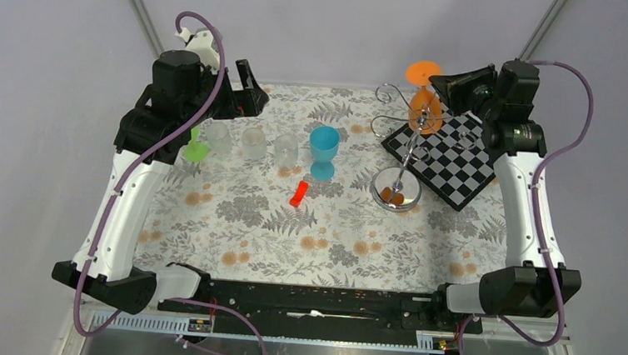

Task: Take the wine glass off the wine glass rack

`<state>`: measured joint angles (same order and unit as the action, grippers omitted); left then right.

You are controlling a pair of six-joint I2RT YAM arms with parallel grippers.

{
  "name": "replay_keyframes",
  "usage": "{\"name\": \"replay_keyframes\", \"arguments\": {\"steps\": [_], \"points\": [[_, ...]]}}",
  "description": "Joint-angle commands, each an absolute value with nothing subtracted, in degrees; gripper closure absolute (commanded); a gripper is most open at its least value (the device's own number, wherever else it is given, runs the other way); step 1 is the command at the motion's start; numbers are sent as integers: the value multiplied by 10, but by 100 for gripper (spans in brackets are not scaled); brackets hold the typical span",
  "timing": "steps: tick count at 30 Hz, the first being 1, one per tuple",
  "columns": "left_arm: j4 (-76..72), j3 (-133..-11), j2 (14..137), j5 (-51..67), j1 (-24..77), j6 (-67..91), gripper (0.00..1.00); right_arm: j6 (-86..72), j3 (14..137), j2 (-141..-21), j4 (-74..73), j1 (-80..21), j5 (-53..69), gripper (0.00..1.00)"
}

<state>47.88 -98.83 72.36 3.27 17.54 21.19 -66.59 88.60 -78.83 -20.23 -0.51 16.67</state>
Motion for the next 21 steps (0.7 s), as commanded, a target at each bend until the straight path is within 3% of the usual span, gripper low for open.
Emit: {"name": "replay_keyframes", "arguments": {"steps": [1, 17, 21], "points": [[444, -987, 709, 36, 172, 212, 3, -714, 889, -808, -129, -5, 227, 100], [444, -991, 710, 32, 172, 213, 3, -738, 877, -829, -82, -15, 255, 100], [444, -991, 711, 36, 172, 214, 3, -746, 873, -852, -10, -15, 273, 100]]}}
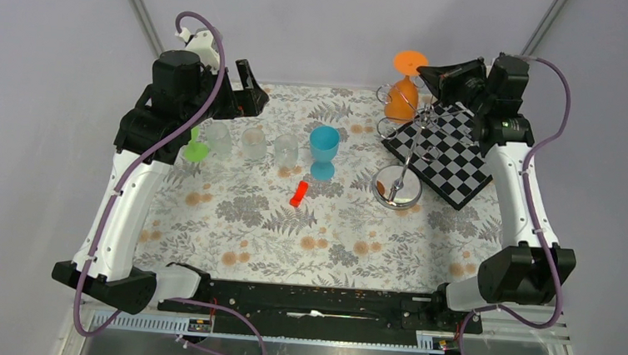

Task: Take the wine glass off the wine glass rack

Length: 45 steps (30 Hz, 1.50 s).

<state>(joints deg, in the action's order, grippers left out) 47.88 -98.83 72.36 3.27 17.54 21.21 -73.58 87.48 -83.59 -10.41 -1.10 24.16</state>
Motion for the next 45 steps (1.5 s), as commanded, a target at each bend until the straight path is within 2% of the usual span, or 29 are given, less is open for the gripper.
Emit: {"name": "replay_keyframes", "arguments": {"steps": [1, 14, 22, 27, 33, 38, 41, 45], "points": [[444, -991, 712, 38, 172, 214, 3, -750, 875, -861, 17, -15, 278, 100], [442, -995, 695, 42, 172, 217, 3, -834, 932, -947, 287, -30, 362, 100], [373, -998, 698, 136, 169, 261, 2, -945, 958, -935, 388, -61, 388, 100], [243, -969, 702, 247, 167, 319, 2, -1032, 952, -911, 460, -83, 371, 100], [26, -923, 712, 306, 162, 419, 1, -1087, 937, -862, 504, -108, 341, 100], [-104, -924, 747, 338, 160, 507, 1, -1118, 922, -837, 526, -135, 323, 100], [-217, -937, 773, 400, 160, 581, 1, -1138, 906, -830, 553, -147, 305, 100], [-290, -971, 811, 456, 160, 659, 4, -1142, 897, -828, 557, -160, 302, 100]]}}
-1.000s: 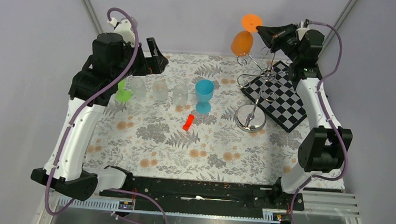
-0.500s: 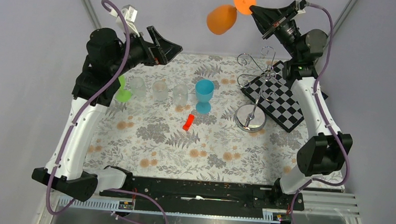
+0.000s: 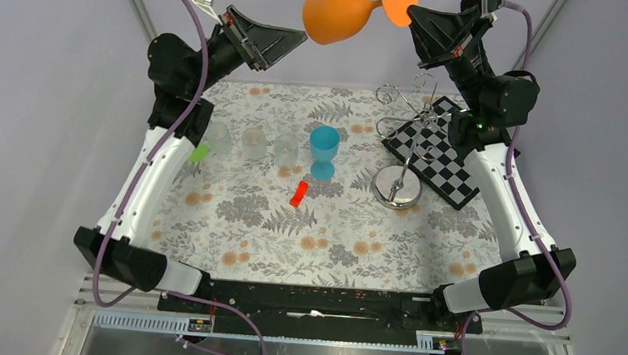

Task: Take the wine glass off the wine glass rack

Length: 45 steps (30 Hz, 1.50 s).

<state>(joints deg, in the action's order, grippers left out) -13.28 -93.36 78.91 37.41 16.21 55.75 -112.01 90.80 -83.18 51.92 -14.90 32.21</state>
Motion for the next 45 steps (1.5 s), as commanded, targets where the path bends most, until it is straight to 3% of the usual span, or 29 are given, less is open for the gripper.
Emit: {"name": "replay_keyframes", "arguments": {"steps": [1, 7, 12, 26, 28, 31, 35, 45], "points": [[-308, -972, 814, 463, 159, 680, 5, -1140, 894, -827, 556, -161, 302, 100], [-384, -973, 819, 486, 160, 741, 9, -1151, 897, -841, 568, -171, 298, 100], [-425, -984, 827, 500, 160, 777, 25, -1172, 899, -859, 579, -184, 298, 100], [-454, -994, 832, 511, 160, 794, 100, -1172, 868, -860, 579, -188, 291, 100], [-454, -992, 828, 509, 158, 791, 100, -1170, 862, -859, 580, -188, 290, 92], [-453, -984, 820, 505, 155, 782, 100, -1142, 842, -850, 569, -188, 284, 67], [-417, -972, 805, 499, 150, 754, 100, -1104, 824, -844, 536, -187, 288, 50], [-148, -974, 740, 433, 143, 526, 100, -1017, 836, -825, 435, -175, 306, 42]]}}
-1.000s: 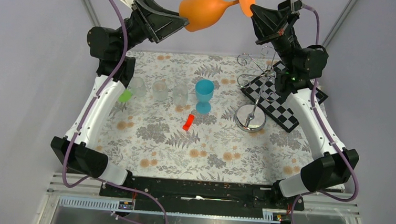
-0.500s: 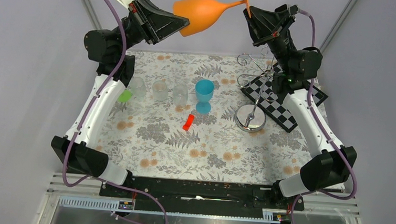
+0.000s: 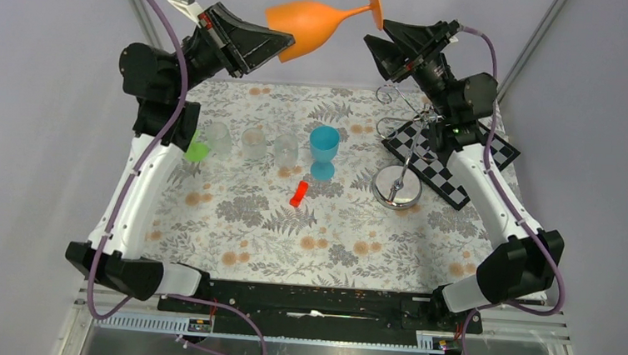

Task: Take the wine glass off the wine glass rack

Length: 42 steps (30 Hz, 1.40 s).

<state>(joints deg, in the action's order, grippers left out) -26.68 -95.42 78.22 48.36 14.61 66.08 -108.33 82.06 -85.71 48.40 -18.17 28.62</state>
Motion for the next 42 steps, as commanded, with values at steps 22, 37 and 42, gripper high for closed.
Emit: {"name": "replay_keyframes", "arguments": {"steps": [22, 37, 42], "points": [[445, -1093, 785, 195, 168, 241, 100, -616, 955, -714, -127, -165, 119, 43], [540, -1047, 797, 150, 325, 155, 100, -604, 926, -686, -134, -158, 100, 43], [562, -1053, 817, 136, 368, 126, 100, -606, 916, -677, -134, -151, 100, 42]]}}
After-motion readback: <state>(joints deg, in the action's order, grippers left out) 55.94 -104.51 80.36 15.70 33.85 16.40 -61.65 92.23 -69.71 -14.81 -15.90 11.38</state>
